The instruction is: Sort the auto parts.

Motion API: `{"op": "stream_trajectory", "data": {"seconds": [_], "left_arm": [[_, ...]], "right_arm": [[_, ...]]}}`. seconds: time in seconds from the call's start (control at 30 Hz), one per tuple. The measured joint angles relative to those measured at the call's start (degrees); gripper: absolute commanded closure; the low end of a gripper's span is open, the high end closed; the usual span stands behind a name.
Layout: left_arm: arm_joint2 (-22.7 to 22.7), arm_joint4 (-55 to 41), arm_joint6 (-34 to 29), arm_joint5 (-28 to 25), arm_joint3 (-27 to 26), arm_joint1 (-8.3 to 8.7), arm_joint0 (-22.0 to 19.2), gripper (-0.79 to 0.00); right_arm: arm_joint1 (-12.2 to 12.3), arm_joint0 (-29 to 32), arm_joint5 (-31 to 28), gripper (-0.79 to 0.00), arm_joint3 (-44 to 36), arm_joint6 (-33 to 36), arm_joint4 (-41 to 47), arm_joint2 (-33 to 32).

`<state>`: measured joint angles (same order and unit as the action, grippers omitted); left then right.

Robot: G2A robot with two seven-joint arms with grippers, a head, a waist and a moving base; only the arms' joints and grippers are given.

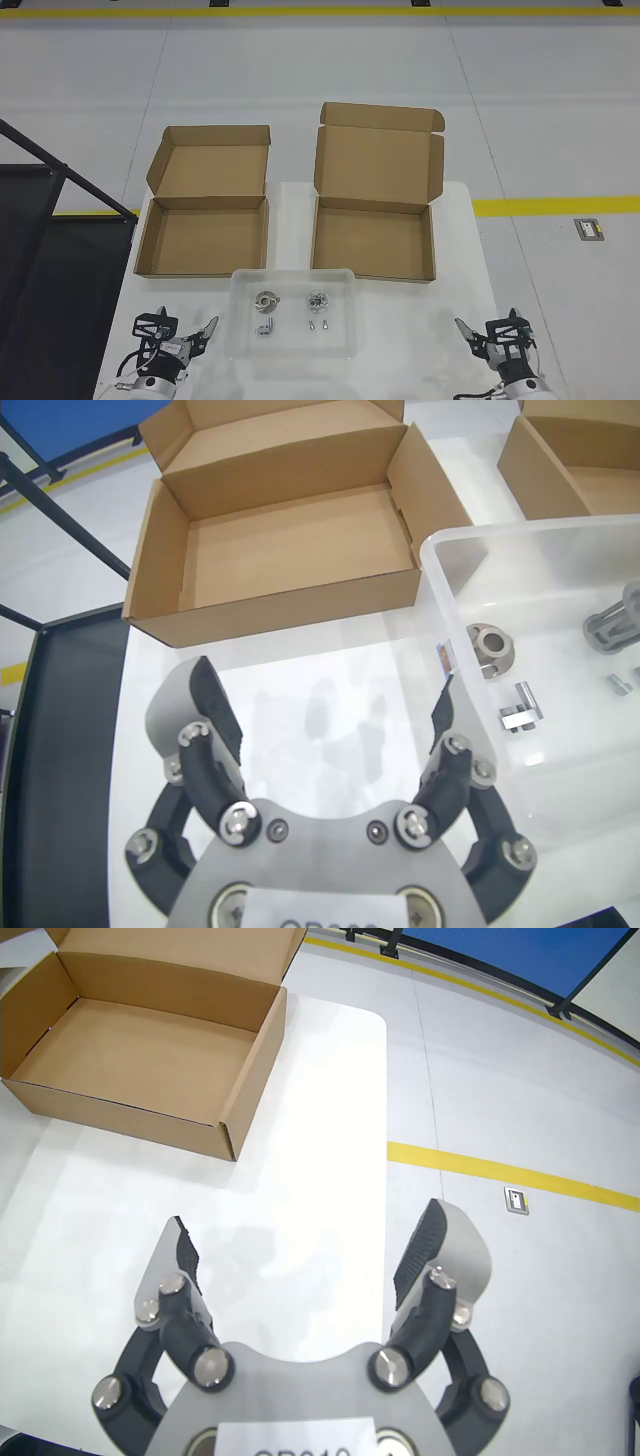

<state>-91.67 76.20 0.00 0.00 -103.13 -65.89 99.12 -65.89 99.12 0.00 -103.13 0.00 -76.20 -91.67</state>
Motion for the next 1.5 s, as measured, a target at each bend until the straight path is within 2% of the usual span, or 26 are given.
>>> {"op": "stream_trajectory", "data": {"seconds": [0.37, 0.57, 0.73, 0.87, 1.0, 1.2, 1.5], "left_arm": [[-0.06, -0.23, 0.35, 0.04, 0.00, -0.03, 0.02, -0.785], [-1.75, -2.34, 6.36, 1.66, -0.97, -0.38, 1.92, -0.785], [-4.45, -4.71, 11.26, 1.06, -1.74, -0.52, 4.33, -0.785], [-6.58, -5.68, 13.70, 0.91, -1.49, -0.62, 5.83, -0.785], [-8.00, -6.62, 14.90, -0.11, -0.69, -0.69, 6.81, -0.785], [-8.10, -6.70, 14.98, -0.20, -0.60, -0.70, 6.88, -0.785], [-8.10, -6.70, 14.98, -0.20, -0.60, -0.70, 6.88, -0.785]], "right_arm": [[0.00, -0.19, -0.40, -0.785, -0.61, -0.42, -0.20, 0.16], [0.13, -1.44, -3.33, -0.785, -9.94, -0.22, -4.33, 0.68], [0.35, -5.42, -8.85, -0.785, -18.68, 6.73, -9.09, 3.67], [0.13, -11.01, -12.99, -0.785, -21.54, 13.56, -11.92, 9.76], [-0.64, -18.24, -15.86, -0.785, -20.13, 20.99, -11.93, 17.83], [-2.73, -29.66, -14.49, -0.785, -12.81, 33.89, -5.20, 29.17], [-2.71, -29.44, -14.51, -0.785, -12.89, 33.17, -5.27, 29.00]]}}
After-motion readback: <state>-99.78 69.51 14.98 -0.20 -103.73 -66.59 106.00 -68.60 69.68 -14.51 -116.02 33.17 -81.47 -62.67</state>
